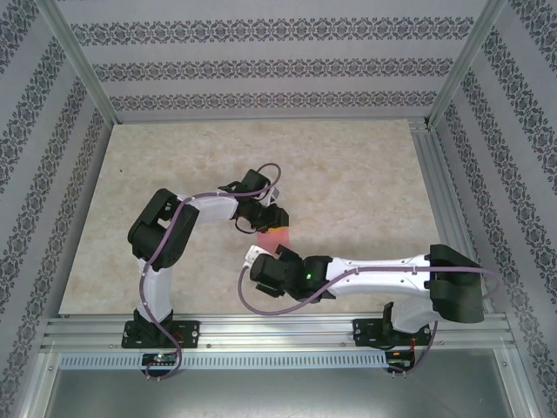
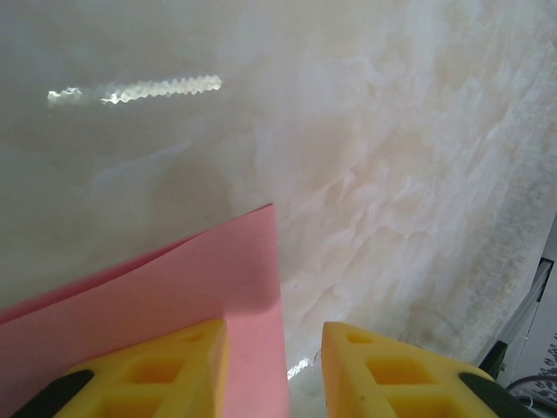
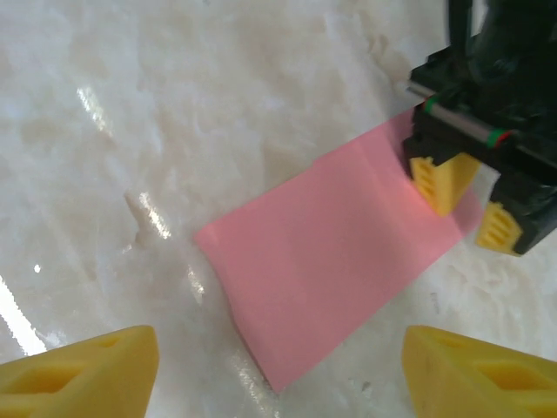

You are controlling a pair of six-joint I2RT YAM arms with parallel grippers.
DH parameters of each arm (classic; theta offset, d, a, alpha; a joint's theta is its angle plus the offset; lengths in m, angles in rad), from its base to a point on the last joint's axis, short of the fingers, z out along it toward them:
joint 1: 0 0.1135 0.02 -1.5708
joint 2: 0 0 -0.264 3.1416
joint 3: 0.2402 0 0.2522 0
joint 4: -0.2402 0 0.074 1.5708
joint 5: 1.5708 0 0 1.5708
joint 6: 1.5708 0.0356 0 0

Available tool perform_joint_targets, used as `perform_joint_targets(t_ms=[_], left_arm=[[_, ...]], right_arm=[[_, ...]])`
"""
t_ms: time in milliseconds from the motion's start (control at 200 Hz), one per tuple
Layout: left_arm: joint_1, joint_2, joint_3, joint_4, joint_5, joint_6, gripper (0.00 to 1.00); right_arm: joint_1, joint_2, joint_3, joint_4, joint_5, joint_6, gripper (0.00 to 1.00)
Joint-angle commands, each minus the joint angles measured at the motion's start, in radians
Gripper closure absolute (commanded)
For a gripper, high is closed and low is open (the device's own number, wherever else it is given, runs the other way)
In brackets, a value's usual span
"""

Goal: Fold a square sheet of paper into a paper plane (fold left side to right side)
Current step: Third fold the triangle at the center of the table.

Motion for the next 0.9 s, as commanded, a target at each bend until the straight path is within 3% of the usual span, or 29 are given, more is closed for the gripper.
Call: perform_joint_targets(t_ms=[0, 145, 255, 340, 440, 649, 894], left_arm=[[-0.011, -0.057, -0.005, -0.007, 0.008, 0.020, 0.61], [0.003, -0.169, -0.016, -0.070, -0.033, 0.046, 0.53], [0.032, -0.278, -0.078, -0.089, -0.077, 0.033, 0.44], [0.051, -0.366, -0.167, -0.082, -0.096, 0.005, 0.40], [0.056, -0.452, -0.294, -0.043, -0.094, -0.045, 0.39], [0.056, -0.596, -0.561, 0.115, -0.052, -0.197, 0.38], [0.049, -0.657, -0.644, 0.143, -0.020, -0.245, 0.38]], right_arm=[[-0.042, -0.003, -0.035, 0.009, 0.003, 0.036, 0.23], [-0.219, -0.124, -0.103, 0.152, -0.236, 0.107, 0.27], [-0.380, -0.180, -0.158, 0.252, -0.486, 0.193, 0.36], [-0.517, -0.177, -0.199, 0.347, -0.699, 0.302, 0.44], [-0.621, -0.129, -0.222, 0.435, -0.859, 0.427, 0.48], [-0.723, 0.045, -0.205, 0.566, -0.989, 0.594, 0.49], [-0.748, 0.216, -0.146, 0.596, -1.000, 0.636, 0.50]])
